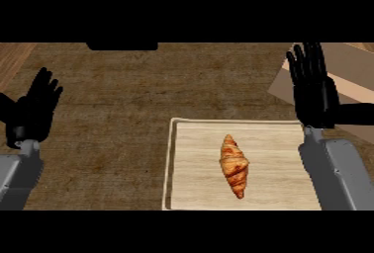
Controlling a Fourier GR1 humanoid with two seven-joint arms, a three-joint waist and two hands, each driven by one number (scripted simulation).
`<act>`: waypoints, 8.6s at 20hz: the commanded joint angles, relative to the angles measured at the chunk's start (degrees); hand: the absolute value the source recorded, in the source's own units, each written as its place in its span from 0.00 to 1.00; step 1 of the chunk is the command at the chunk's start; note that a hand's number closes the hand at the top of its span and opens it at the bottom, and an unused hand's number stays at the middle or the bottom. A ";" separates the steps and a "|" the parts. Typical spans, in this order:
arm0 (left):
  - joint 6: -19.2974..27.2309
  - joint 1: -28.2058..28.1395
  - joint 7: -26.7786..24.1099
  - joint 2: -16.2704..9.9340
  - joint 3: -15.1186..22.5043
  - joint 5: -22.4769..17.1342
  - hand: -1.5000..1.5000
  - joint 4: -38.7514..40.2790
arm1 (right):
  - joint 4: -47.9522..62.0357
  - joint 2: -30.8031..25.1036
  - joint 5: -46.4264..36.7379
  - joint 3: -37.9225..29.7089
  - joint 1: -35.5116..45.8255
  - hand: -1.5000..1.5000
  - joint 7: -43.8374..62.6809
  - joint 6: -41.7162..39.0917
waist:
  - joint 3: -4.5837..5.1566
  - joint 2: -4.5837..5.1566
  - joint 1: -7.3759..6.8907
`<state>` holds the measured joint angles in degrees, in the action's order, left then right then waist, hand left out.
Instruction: Pick the croissant from the tray and place it in the cardboard box
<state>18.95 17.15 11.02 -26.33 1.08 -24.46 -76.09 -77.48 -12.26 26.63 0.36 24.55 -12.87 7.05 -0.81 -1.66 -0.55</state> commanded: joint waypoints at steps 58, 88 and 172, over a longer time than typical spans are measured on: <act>-16.29 -4.98 -16.47 -1.68 13.32 17.84 0.50 -12.22 | -13.73 3.23 -51.29 58.85 24.98 0.00 87.46 -50.23 | 0.87 1.42 0.28; -24.70 -4.81 -18.99 0.66 5.85 20.60 0.50 -8.45 | -10.09 -0.73 -78.57 50.98 8.61 0.00 69.35 -55.82 | 0.83 1.65 0.40; -28.16 -1.32 -14.07 10.14 2.69 29.37 0.50 -11.12 | 56.01 -35.19 -64.62 -10.90 32.73 0.00 -24.84 -33.38 | 0.59 2.55 -1.36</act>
<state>-9.76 15.21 -3.29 -16.69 3.64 4.34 -87.75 -23.68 -47.53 -43.63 -4.80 55.20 -32.87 -25.78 -0.17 0.96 -2.46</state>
